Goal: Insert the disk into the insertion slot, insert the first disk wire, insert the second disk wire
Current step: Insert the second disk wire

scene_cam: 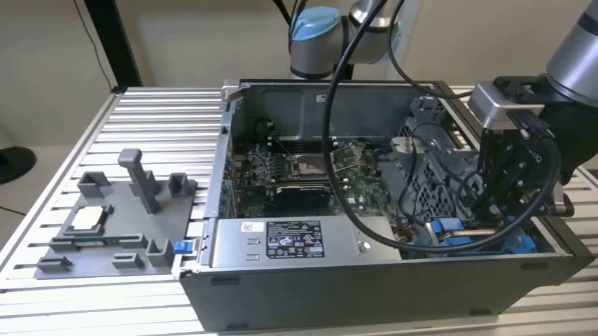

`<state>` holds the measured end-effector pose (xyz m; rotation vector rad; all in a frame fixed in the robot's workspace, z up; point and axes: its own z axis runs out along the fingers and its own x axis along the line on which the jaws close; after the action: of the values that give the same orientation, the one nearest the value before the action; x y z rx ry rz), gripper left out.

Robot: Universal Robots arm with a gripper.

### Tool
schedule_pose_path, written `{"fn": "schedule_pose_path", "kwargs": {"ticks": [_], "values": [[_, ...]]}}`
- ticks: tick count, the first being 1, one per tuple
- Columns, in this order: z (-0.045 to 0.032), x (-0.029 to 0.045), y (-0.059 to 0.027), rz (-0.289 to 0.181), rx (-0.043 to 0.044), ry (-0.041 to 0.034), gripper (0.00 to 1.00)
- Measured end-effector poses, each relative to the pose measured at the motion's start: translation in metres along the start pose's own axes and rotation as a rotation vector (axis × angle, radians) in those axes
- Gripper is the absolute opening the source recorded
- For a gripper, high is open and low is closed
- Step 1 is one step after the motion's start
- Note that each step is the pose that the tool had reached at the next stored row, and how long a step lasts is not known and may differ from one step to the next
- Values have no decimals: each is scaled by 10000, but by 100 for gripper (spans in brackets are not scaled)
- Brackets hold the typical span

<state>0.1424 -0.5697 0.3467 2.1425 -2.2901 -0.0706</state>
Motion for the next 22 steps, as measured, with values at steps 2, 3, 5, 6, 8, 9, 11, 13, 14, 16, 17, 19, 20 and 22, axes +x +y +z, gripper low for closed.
{"fn": "schedule_pose_path", "kwargs": {"ticks": [2,3,5,6,8,9,11,13,14,16,17,19,20,22], "values": [[9,-2,-2,1,7,-3,0],[10,-3,-2,1,9,-3,0],[11,-7,-3,0,17,-2,0],[12,-10,-2,-1,20,-1,0],[15,-15,-2,0,28,-3,0],[17,-16,-2,0,31,-4,0],[21,-17,-2,0,37,-4,0],[25,-18,-2,0,43,-2,0],[28,-18,-2,0,46,-1,0],[38,-18,-2,-1,53,-4,0],[43,-18,-2,0,56,-4,0],[51,-18,-3,-1,58,1,0],[56,-18,-3,0,59,3,0],[68,-17,-3,0,59,6,0]]}}
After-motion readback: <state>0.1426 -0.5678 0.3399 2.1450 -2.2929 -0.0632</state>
